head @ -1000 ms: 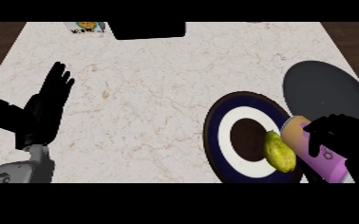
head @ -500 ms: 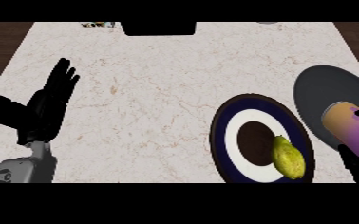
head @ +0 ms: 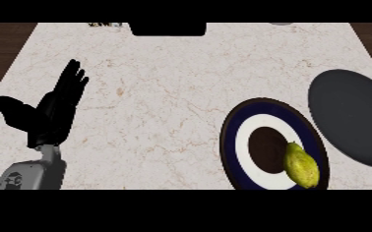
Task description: Pick the can from the plate and place it in the pan
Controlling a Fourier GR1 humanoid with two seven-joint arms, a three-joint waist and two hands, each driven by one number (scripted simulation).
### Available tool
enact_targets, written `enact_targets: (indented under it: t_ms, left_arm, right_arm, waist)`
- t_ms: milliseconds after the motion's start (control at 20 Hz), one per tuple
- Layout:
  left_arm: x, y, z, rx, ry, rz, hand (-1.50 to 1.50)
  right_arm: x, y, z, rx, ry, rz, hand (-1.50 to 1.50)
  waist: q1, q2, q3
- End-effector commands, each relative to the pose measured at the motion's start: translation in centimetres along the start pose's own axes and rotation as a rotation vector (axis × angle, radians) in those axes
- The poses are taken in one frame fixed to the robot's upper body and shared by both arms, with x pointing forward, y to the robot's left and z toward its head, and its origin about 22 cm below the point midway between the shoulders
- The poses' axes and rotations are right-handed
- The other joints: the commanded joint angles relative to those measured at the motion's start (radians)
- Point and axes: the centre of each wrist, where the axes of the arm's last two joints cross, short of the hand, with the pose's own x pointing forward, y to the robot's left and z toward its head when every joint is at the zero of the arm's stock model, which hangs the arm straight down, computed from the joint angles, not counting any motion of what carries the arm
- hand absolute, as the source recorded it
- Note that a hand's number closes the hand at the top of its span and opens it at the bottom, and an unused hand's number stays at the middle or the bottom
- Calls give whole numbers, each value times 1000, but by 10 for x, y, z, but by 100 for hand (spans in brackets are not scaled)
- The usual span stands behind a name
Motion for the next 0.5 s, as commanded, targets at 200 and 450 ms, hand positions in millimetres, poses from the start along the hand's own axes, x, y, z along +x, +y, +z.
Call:
enact_targets:
  t_ms: [200,450]
  left_arm:
    - [0,-7,-9,5,-6,-3,0]
    - [-6,-10,-2,-5,2,4,0]
  right_arm:
    - [-76,48,-18,56,-40,-47,150]
    - [-80,97,-40,97,-86,-75,150]
  waist:
    - [6,3,0]
    - [11,2,0]
